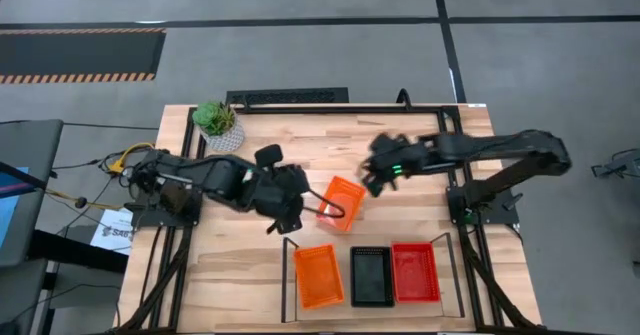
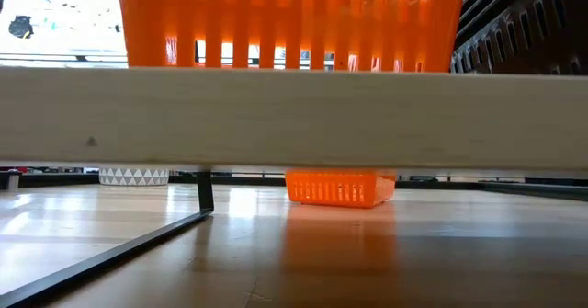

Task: Stack baskets on shelf by color
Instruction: Stack the orange bin on top of the orange bin on the shelf

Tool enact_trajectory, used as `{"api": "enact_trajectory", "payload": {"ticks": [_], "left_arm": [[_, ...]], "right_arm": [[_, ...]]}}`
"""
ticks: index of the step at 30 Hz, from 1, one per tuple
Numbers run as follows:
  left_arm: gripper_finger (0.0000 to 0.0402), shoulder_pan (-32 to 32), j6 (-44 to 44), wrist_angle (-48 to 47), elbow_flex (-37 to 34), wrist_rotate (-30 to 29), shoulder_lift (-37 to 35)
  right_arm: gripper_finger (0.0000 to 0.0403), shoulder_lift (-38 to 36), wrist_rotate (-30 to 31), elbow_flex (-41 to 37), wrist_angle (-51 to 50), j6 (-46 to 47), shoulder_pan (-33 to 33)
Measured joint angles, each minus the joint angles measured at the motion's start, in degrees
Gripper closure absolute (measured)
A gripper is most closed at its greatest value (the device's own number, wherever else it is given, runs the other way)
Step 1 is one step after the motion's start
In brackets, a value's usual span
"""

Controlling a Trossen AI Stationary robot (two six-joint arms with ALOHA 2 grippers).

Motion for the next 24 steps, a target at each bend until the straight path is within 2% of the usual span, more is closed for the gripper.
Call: {"api": "enact_trajectory", "payload": {"ticks": [4,10,13,16,22,24], "left_arm": [[0.0293,3.2,2.98,3.63,-7.88,3.61,0.0],[0.0293,6.32,12.77,26.21,-23.49,16.48,0.15],[0.0293,7.34,17.3,34.36,-29.64,19.59,0.15],[0.0293,8.32,21.28,39.17,-33.74,21.09,0.11],[0.0293,11.63,27.49,43.59,-38.58,32.72,1.28],[0.0293,12.4,30.07,43.96,-38.67,34.41,2.24]], "right_arm": [[0.0285,-7.74,2.23,0.0,-7.78,5.46,2.44],[0.0285,-13.55,7.83,0.0,-13.82,9.92,7.44],[0.0285,-14.12,9.3,0.01,-15.36,11.88,9.19],[0.0285,-13.7,9.62,-0.04,-17.19,13.36,10.5],[0.0285,-11.52,9.61,-0.04,-17.55,13.87,12.39],[0.0285,-11.11,9.62,-0.04,-17.59,13.93,12.87]]}}
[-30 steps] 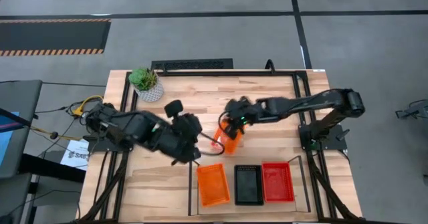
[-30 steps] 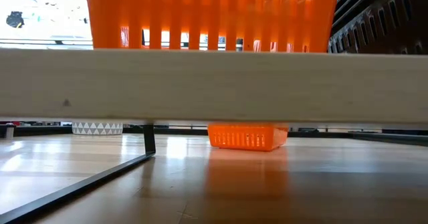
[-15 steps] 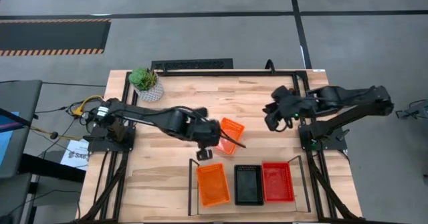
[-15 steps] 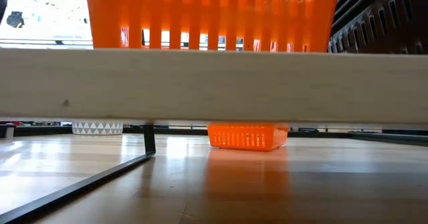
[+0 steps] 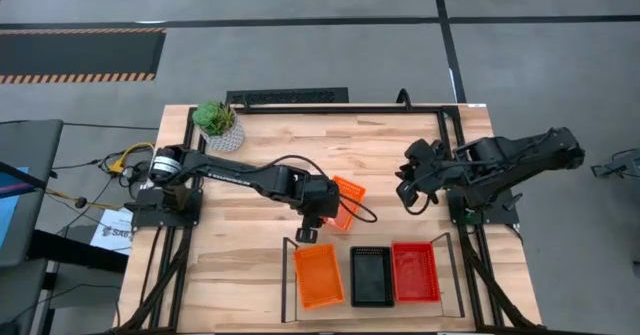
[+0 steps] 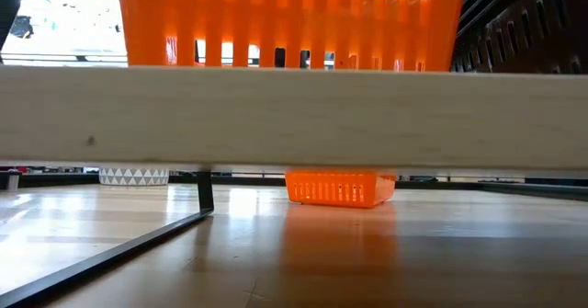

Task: Stack baskets on shelf by color
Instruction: Stack the orange bin on top of the orange bin on the shelf

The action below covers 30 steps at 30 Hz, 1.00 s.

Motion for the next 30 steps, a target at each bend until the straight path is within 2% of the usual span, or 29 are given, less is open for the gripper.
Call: {"api": "enact_trajectory", "payload": {"ticks": [10,17,25,30], "left_arm": [[0.0293,1.38,8.11,-0.74,0.01,4.63,5.61],[0.0293,1.4,9.23,0.25,0.41,1.63,8.12],[0.0293,1.42,11.05,-0.43,0.42,0.83,10.28],[0.0318,1.62,11.0,-0.71,0.43,-0.23,11.01]], "right_arm": [[0.0285,0.69,-0.02,0.0,-0.66,1.57,0.75],[0.0285,0.53,-0.04,0.0,-0.85,2.64,0.75],[0.0285,0.53,-0.04,0.0,-0.98,3.04,1.18],[0.0285,0.51,-0.03,0.0,-0.96,3.55,2.16]]}}
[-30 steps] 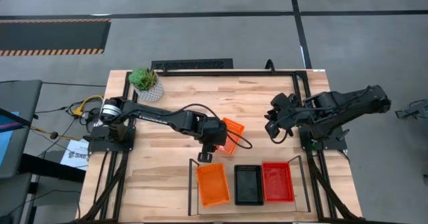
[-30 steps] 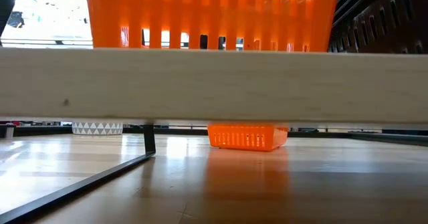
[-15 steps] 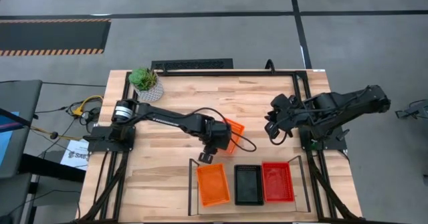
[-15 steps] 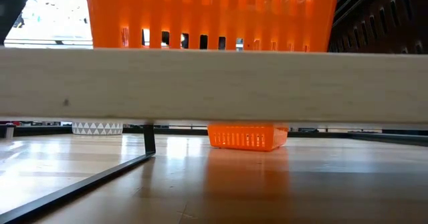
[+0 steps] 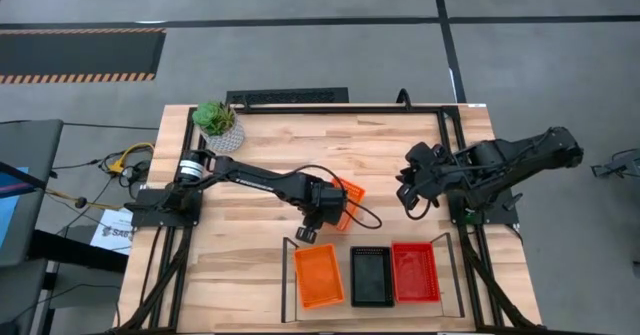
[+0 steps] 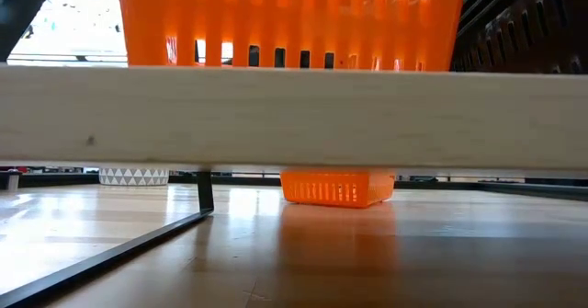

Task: Stack baskets on shelf by color
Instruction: Stack the orange bin on top of the orange bin on the shelf

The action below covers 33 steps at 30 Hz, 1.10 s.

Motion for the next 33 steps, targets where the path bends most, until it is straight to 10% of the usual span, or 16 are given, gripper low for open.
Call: {"api": "enact_trajectory", "payload": {"ticks": [12,28,33], "left_arm": [[0.04,0.0,-5.1,-0.78,2.87,-3.81,0.0],[0.0401,-8.28,-32.48,-31.56,44.69,-12.74,-0.04],[0.0401,-15.19,-43.73,-25.59,43.02,-12.78,-4.47]], "right_arm": [[0.0285,-0.02,1.8,0.0,-0.85,3.87,1.61],[0.0285,-7.58,7.9,0.01,-9.21,9.81,1.95],[0.0285,-8.95,8.95,0.02,-9.76,9.34,1.92]]}}
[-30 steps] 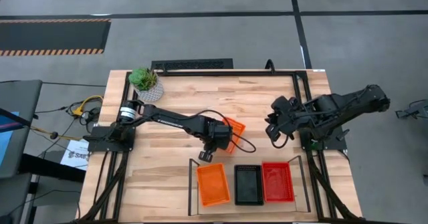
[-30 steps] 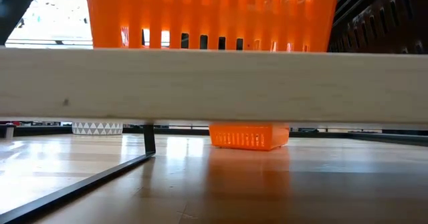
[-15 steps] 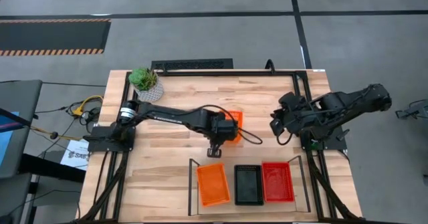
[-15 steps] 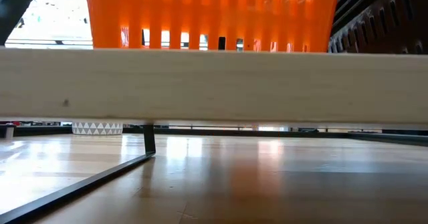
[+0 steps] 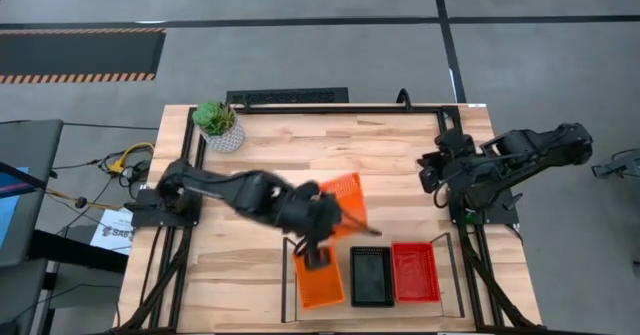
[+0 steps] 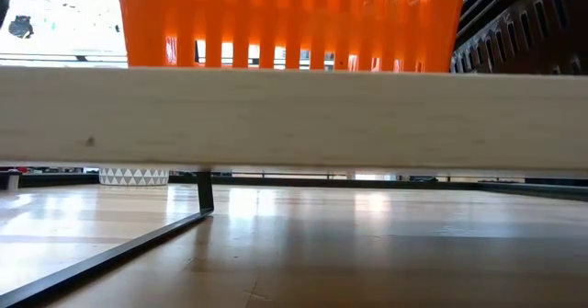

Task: Stack baskets on shelf by color
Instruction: Stack the orange bin on top of the orange bin on the shelf

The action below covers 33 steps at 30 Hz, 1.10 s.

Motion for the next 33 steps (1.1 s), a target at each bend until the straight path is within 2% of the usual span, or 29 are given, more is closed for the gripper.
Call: {"api": "enact_trajectory", "payload": {"ticks": [8,15,24,33], "left_arm": [[0.0401,-10.4,-13.55,0.53,0.23,-1.42,0.17],[0.0401,-15.74,-23.99,-0.09,-1.83,-8.76,0.49],[0.0402,-17.44,-29.78,2.94,-8.93,-7.7,0.39],[0.0401,-18.12,-29.04,5.65,-13.55,-6.21,0.51]], "right_arm": [[0.0285,0.16,0.0,0.0,-0.82,-0.46,0.02],[0.0285,0.19,-0.11,0.0,-0.78,-0.46,0.02],[0.0285,0.17,-0.17,0.0,-0.78,-0.5,0.02],[0.0285,0.17,-0.24,0.0,-0.8,-0.67,0.02]]}}
